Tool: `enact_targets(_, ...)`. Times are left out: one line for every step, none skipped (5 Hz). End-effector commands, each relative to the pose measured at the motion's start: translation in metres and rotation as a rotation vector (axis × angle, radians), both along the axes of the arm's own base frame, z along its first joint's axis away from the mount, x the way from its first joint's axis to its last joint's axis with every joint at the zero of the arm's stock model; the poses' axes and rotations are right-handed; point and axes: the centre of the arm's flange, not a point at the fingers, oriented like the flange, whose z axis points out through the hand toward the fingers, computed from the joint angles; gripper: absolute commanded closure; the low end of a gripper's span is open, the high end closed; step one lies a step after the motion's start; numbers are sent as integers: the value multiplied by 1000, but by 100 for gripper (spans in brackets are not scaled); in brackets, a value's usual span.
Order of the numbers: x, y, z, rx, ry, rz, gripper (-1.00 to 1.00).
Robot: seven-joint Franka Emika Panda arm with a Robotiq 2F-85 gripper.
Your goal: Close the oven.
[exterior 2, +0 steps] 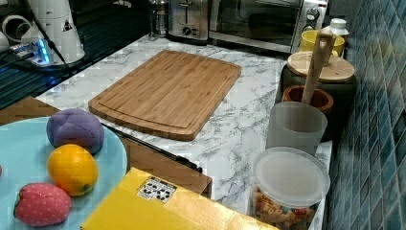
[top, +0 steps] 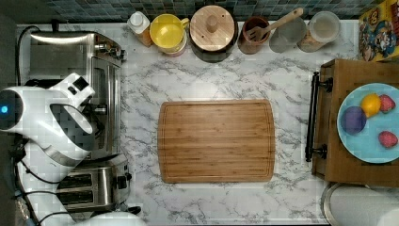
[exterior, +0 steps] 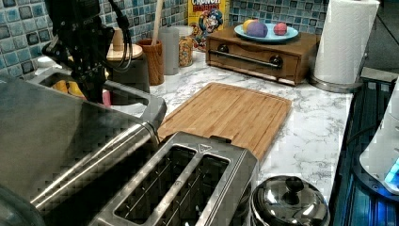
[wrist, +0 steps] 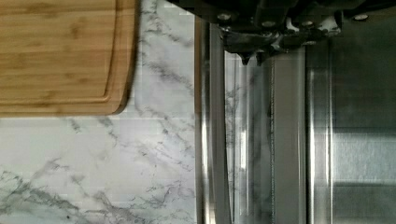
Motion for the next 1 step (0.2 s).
enact_targets(-68,46,130,141,-196,179,100)
